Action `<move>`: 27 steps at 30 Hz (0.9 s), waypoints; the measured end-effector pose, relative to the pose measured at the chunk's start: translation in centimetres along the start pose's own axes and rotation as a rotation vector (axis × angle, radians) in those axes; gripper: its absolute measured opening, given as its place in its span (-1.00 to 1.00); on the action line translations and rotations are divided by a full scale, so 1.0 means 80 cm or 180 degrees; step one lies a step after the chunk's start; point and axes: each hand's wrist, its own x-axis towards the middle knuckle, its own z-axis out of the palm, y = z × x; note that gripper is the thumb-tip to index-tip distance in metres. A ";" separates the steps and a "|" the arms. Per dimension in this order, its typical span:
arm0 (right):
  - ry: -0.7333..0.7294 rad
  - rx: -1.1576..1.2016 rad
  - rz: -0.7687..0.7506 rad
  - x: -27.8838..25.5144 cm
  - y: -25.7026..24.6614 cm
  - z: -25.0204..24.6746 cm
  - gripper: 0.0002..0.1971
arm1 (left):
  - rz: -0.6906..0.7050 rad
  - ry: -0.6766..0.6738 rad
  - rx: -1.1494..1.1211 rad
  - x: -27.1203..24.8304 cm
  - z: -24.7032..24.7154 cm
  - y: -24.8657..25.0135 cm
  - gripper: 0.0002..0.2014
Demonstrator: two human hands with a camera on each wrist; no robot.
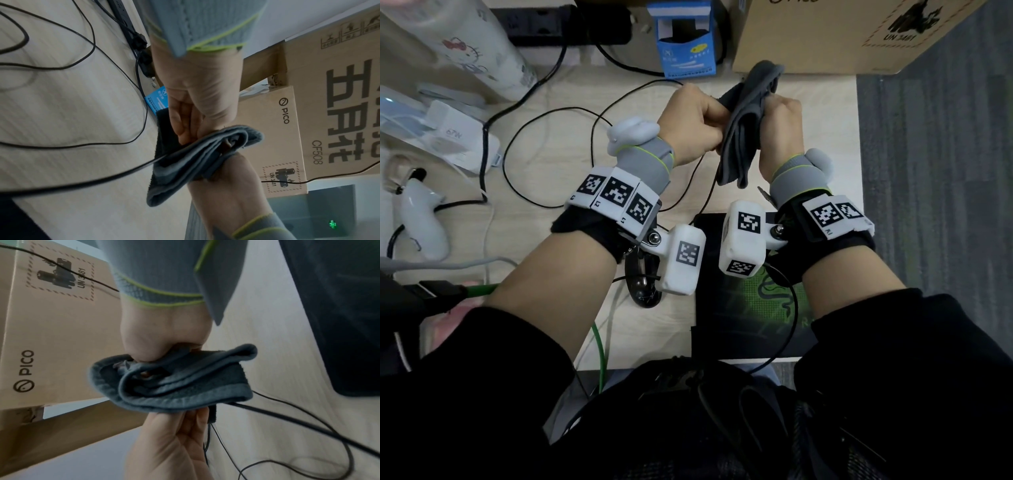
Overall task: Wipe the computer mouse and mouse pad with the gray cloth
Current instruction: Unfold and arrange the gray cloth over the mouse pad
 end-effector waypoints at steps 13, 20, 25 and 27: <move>-0.0512 0.0440 0.0215 0.001 0.019 -0.027 -0.88 | -0.0019 0.0239 -0.0139 -0.007 0.001 -0.023 -0.92; -0.0537 -0.0340 0.0054 0.002 0.012 -0.017 -0.77 | -0.0092 -0.0038 0.0280 -0.006 0.010 -0.010 -0.83; 0.0080 -0.0051 0.0292 0.013 0.018 -0.020 -0.69 | -0.0030 -0.0170 0.0411 -0.001 0.019 0.001 -0.83; 0.0147 -0.0019 0.0344 0.019 0.028 -0.032 -0.74 | -0.0161 -0.0045 0.0365 0.001 0.020 -0.006 -0.89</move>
